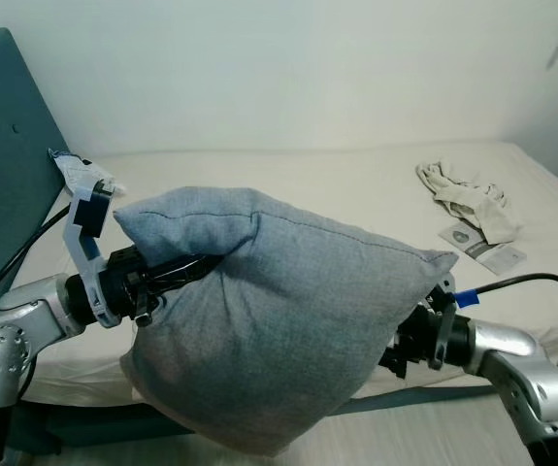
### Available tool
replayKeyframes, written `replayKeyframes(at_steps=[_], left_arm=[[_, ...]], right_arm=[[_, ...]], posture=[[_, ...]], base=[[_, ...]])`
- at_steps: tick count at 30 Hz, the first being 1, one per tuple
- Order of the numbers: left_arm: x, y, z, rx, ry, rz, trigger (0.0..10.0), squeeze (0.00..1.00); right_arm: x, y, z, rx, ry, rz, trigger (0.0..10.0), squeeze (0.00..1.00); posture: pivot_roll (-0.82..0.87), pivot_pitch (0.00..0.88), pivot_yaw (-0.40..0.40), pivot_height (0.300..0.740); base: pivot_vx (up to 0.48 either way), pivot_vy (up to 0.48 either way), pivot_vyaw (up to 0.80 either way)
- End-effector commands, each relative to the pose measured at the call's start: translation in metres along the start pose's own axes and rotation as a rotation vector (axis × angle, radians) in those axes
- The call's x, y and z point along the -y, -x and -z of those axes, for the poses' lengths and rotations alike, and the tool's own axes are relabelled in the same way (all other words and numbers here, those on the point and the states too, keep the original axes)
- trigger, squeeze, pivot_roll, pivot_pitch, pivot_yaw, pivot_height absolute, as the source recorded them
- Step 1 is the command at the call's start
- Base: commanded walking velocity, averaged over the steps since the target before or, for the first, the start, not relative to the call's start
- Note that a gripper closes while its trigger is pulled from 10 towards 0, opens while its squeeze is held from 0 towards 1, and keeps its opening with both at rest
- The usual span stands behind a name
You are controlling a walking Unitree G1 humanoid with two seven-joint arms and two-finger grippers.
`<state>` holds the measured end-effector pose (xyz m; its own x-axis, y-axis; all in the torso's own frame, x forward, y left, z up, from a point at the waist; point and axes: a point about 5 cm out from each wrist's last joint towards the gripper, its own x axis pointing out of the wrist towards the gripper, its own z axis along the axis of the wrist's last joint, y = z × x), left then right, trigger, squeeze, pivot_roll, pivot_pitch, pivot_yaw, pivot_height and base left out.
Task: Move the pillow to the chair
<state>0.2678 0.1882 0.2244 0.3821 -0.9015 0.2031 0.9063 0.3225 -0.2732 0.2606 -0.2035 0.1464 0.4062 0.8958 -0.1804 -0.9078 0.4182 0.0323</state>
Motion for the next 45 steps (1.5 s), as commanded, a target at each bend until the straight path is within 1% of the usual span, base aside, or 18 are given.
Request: replayKeyframes(at_steps=[1,3,4,5,6,11,13,16,23,27,28,30,31,32,34,38,42,45], left_arm=[[-0.002,0.000,-0.012,0.057,-0.061,-0.016,10.0,0.00],[-0.003,0.000,-0.013,0.061,-0.063,-0.024,10.0,0.00],[-0.006,0.002,-0.015,0.068,-0.064,-0.039,10.0,0.00],[-0.006,0.002,-0.015,0.068,-0.064,-0.039,10.0,0.00],[-0.008,0.002,-0.016,0.077,-0.062,-0.045,10.0,0.00],[-0.008,0.002,-0.017,0.083,-0.056,-0.034,10.0,0.00],[-0.005,-0.002,-0.016,0.087,-0.047,-0.006,10.0,0.00],[-0.002,-0.006,-0.014,0.089,-0.034,0.021,10.0,0.00],[0.000,-0.006,-0.010,0.071,-0.027,0.033,10.0,0.00],[0.000,0.004,-0.013,0.068,-0.020,0.033,10.0,0.00],[0.000,0.004,-0.013,0.068,-0.020,0.033,10.0,0.00],[-0.001,0.010,-0.012,0.035,-0.021,0.026,10.0,0.00],[-0.001,0.010,-0.012,0.035,-0.021,0.026,10.0,0.00],[-0.002,0.012,-0.011,0.029,-0.019,0.012,10.0,0.00],[-0.003,0.013,-0.011,0.030,-0.018,0.005,10.0,0.00],[-0.005,0.017,-0.010,0.034,-0.013,-0.010,10.0,0.00],[-0.003,0.016,-0.007,0.031,-0.002,0.003,10.0,0.00],[-0.002,0.015,-0.005,0.013,-0.006,0.002,10.0,0.00]], right_arm=[[-0.007,-0.002,-0.002,0.002,0.011,-0.037,10.0,1.00],[-0.009,0.000,-0.001,0.000,0.011,-0.035,10.0,1.00],[-0.017,0.006,0.002,-0.014,-0.006,-0.044,10.0,1.00],[-0.017,0.006,0.002,-0.014,-0.006,-0.044,10.0,1.00],[-0.023,0.008,0.006,-0.026,-0.014,-0.052,10.0,1.00],[-0.025,0.007,0.007,-0.030,0.002,-0.036,10.0,1.00],[-0.018,0.003,0.001,0.014,0.016,0.009,10.0,1.00],[-0.012,0.001,-0.003,0.032,0.041,0.056,10.0,1.00],[-0.008,0.001,-0.006,0.038,0.058,0.078,10.0,1.00],[-0.007,0.010,-0.007,0.025,0.064,0.086,10.0,1.00],[-0.007,0.010,-0.007,0.025,0.064,0.086,10.0,1.00],[-0.004,0.018,-0.009,0.017,0.071,0.099,10.0,1.00],[-0.004,0.018,-0.009,0.017,0.071,0.099,10.0,1.00],[-0.002,0.022,-0.011,0.020,0.076,0.111,10.0,1.00],[-0.001,0.024,-0.013,0.025,0.079,0.124,10.0,1.00],[0.000,0.035,-0.017,0.031,0.068,0.127,10.0,1.00],[0.005,0.038,-0.020,0.044,0.082,0.159,10.0,1.00],[0.007,0.037,-0.020,0.043,0.085,0.168,10.0,1.00]], posture=[[0.01,0.076,-0.002,0.740],[0.01,0.076,-0.002,0.740],[0.00,0.079,0.003,0.740],[0.00,0.079,0.003,0.740],[0.00,0.080,0.004,0.740],[0.00,0.079,0.009,0.740],[0.00,0.079,0.011,0.740],[0.00,0.079,0.009,0.740],[0.00,0.080,0.003,0.740],[0.00,0.080,0.004,0.740],[0.00,0.080,0.004,0.740],[0.00,0.080,0.005,0.740],[0.00,0.080,0.005,0.740],[0.01,0.080,0.006,0.740],[0.01,0.080,0.007,0.740],[0.01,0.080,0.007,0.740],[0.00,0.078,0.007,0.740],[0.00,0.078,0.007,0.740]], base=[[0.000,0.000,0.00],[0.000,0.000,0.00],[0.000,0.000,0.00],[0.000,0.000,0.00],[0.000,0.000,0.00],[0.000,0.000,0.00],[0.000,0.000,0.00],[0.000,0.000,0.00],[0.000,0.000,0.00],[0.000,0.000,0.00],[0.000,0.000,0.00],[0.000,0.000,0.00],[0.000,0.000,0.00],[0.000,0.000,0.00],[0.000,0.000,0.00],[0.000,0.000,0.00],[0.000,0.000,0.00],[0.000,0.000,0.00]])
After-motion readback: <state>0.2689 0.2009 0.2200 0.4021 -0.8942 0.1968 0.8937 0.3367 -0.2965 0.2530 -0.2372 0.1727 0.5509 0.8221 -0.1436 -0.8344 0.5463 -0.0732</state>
